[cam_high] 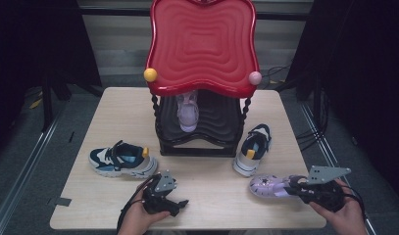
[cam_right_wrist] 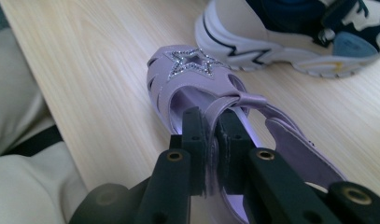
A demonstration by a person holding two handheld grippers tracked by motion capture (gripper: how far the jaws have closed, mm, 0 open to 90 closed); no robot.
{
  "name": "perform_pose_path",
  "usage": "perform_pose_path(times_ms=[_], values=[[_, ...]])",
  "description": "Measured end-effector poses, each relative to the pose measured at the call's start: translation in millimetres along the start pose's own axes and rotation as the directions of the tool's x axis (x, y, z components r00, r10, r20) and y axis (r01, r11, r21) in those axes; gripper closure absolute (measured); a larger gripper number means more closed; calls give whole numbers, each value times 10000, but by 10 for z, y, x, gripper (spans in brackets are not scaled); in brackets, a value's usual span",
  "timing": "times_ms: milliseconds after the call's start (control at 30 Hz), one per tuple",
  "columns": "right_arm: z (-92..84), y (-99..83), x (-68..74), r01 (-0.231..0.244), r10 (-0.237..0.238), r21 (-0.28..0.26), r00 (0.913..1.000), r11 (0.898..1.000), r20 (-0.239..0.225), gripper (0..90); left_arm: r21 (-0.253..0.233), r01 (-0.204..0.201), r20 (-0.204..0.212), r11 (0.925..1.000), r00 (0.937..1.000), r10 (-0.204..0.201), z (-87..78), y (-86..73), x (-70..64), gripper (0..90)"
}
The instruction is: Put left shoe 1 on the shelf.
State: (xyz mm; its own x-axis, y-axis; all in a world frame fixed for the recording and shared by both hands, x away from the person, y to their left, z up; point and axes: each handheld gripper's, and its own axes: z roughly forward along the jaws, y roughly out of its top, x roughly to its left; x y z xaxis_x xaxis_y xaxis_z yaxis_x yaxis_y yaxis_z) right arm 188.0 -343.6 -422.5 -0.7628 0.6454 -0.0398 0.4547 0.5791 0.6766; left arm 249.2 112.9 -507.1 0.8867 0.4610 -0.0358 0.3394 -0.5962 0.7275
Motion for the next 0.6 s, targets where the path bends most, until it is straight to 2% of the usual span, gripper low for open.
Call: perform_pose_path(times_ms=[233,400,600], values=[[143,140,125,194,-203,-179,9985,9997,-501,835,39,-6,-31,10000,10000,6,-2,2,0,165],[327,273,234,381,-402,-256,9954,9989,-869,834,14,7,-24,10000,10000,-7,0,2,0,165],[559,434,350,655,-675,-223,9918,9976,-1088,833,5,7,-18,10000,10000,-7,1,1,0,165]])
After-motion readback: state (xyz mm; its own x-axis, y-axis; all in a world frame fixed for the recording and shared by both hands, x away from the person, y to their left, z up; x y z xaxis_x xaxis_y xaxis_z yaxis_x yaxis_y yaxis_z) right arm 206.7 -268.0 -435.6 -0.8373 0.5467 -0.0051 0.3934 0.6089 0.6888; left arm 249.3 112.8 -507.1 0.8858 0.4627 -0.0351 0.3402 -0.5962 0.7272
